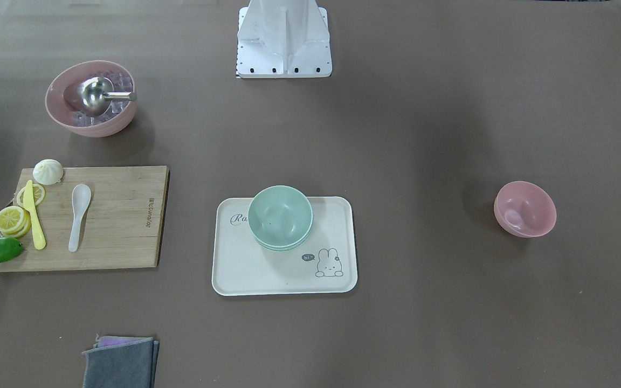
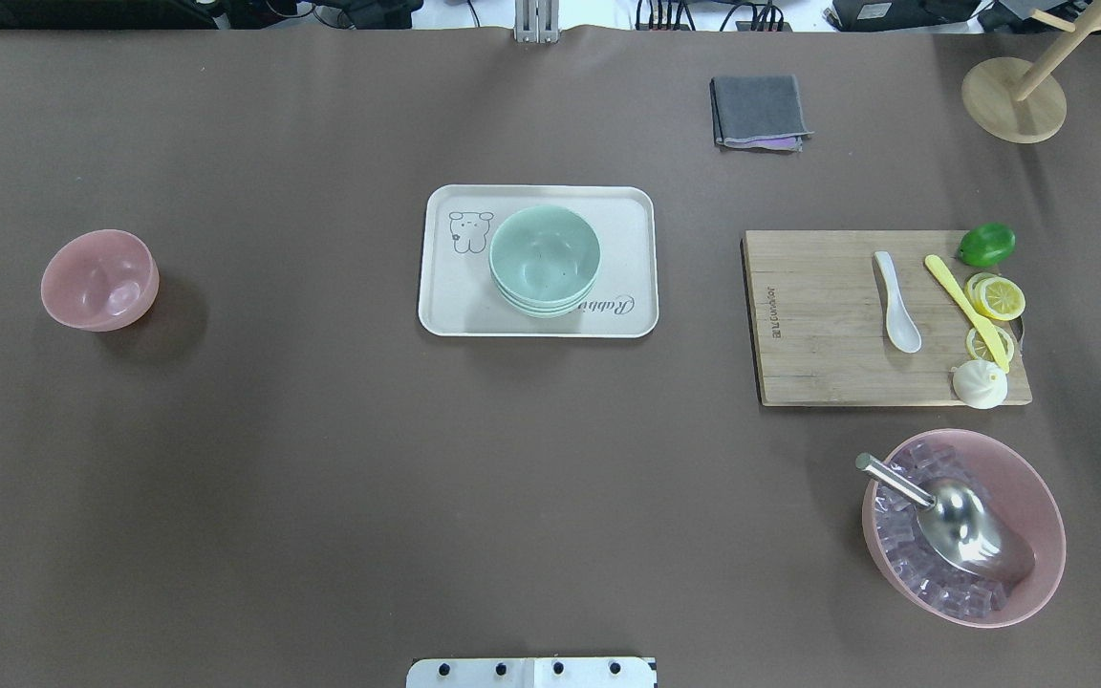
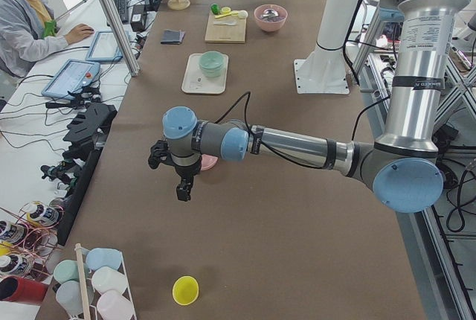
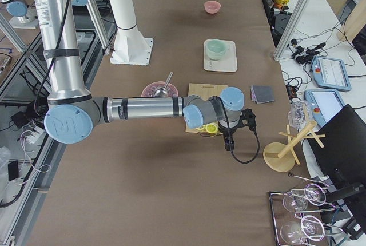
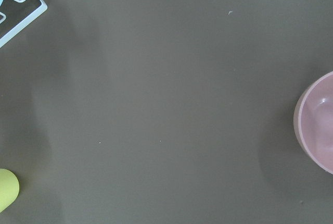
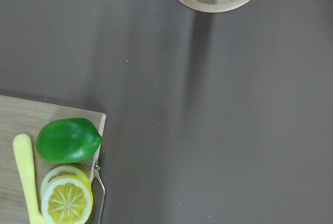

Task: Stack pink bowl on green and place spoon

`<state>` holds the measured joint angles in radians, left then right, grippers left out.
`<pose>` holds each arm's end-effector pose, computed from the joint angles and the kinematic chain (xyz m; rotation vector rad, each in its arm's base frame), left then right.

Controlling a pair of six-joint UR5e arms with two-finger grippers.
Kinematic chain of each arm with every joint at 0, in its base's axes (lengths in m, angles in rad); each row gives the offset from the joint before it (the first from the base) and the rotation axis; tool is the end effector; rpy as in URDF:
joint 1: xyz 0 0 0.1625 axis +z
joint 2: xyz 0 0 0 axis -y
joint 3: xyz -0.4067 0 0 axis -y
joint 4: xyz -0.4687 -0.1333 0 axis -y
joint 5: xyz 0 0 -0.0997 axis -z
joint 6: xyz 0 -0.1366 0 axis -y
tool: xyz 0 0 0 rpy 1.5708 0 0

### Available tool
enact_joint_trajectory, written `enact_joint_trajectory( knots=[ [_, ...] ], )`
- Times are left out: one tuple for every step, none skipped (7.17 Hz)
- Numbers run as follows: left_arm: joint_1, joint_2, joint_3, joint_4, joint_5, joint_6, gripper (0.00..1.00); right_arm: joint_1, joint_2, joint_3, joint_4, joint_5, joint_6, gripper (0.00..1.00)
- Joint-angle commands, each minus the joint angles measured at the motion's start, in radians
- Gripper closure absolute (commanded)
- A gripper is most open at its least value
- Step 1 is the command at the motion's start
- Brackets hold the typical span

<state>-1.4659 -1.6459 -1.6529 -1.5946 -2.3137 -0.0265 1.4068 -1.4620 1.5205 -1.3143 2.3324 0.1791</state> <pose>0.0232 -0.6106 0.5757 0.1237 0.7511 0.1418 -0.0656 -0.6353 0.6025 0.1662 -0.7951 -0.1057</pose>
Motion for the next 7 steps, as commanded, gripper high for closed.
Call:
enact_joint_trajectory(
  knots=[
    [-0.001,-0.014,-0.013,-0.017,0.000,-0.006,0.02,0.000,0.000,0.019,0.000,0.001,0.011,0.00],
    [-0.001,0.000,0.011,-0.030,-0.003,-0.001,0.02,-0.002,0.003,0.015,0.001,-0.001,0.011,0.00],
    [-0.001,0.008,-0.002,-0.030,-0.003,0.000,0.02,-0.003,0.002,0.020,0.003,-0.005,0.013,0.00],
    [0.001,0.006,-0.004,-0.030,-0.003,-0.025,0.02,-0.006,0.000,0.015,0.004,-0.007,0.014,0.00],
    [0.001,0.005,-0.008,-0.033,-0.004,-0.023,0.02,-0.011,0.005,0.015,0.010,-0.005,0.020,0.00],
    [0.007,-0.008,-0.014,-0.021,-0.022,-0.033,0.02,-0.017,0.005,0.024,0.012,-0.001,0.022,0.00],
    [0.022,-0.006,-0.011,-0.034,-0.024,-0.033,0.02,-0.028,0.002,0.026,0.012,-0.004,0.022,0.00]
  ],
)
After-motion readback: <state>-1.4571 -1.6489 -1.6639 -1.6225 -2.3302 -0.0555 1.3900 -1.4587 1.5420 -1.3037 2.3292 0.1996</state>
